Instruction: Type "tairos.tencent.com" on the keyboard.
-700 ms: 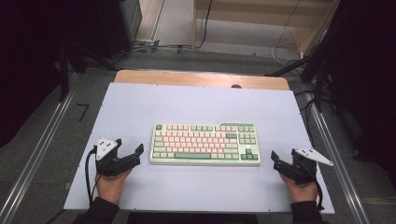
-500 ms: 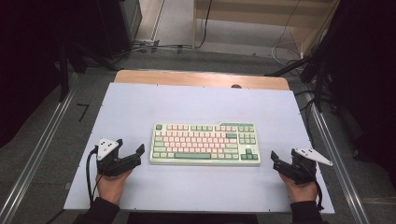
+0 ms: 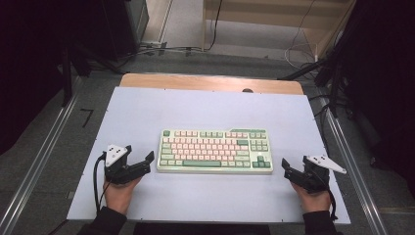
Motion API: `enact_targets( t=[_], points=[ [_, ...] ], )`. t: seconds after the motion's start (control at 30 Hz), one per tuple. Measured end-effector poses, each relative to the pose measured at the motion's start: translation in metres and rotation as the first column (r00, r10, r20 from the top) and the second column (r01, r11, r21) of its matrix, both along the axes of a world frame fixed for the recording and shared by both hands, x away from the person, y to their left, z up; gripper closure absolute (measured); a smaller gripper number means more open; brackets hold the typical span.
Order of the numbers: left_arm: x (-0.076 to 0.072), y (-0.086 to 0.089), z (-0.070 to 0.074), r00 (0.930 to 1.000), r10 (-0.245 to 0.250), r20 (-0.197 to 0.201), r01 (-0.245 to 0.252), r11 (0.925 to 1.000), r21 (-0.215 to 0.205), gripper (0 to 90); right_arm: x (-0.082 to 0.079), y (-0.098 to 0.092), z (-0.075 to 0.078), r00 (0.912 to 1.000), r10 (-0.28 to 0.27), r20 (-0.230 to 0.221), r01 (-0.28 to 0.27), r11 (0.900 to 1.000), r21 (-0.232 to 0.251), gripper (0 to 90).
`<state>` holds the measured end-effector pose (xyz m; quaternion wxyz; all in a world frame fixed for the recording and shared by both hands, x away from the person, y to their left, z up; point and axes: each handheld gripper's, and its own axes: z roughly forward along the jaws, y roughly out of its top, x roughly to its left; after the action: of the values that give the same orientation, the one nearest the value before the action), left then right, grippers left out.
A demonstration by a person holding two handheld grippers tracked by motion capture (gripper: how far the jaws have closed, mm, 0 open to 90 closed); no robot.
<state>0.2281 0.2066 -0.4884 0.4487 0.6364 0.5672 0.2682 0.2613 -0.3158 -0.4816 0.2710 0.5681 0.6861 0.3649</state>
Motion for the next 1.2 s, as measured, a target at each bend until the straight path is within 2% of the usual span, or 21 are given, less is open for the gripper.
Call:
enact_targets(
  t=[0.43,0.9,1.2],
  points=[
    [0.003,-0.006,0.001,0.9991,-0.041,0.005,0.042,0.9991,-0.010,22.2,-0.001,0.006,0.000,0.9997,0.023,0.006,-0.023,1.000,-0.006,26.3],
    [0.009,-0.015,0.001,0.9977,-0.067,0.007,0.067,0.9977,-0.001,22.0,-0.001,0.017,0.000,0.9985,0.055,0.002,-0.055,0.998,-0.005,22.8],
    [0.016,-0.029,0.001,0.9947,-0.103,0.006,0.103,0.9946,0.011,22.1,0.003,0.033,0.002,0.9959,0.090,0.007,-0.091,0.995,0.033,23.2]
  ],
)
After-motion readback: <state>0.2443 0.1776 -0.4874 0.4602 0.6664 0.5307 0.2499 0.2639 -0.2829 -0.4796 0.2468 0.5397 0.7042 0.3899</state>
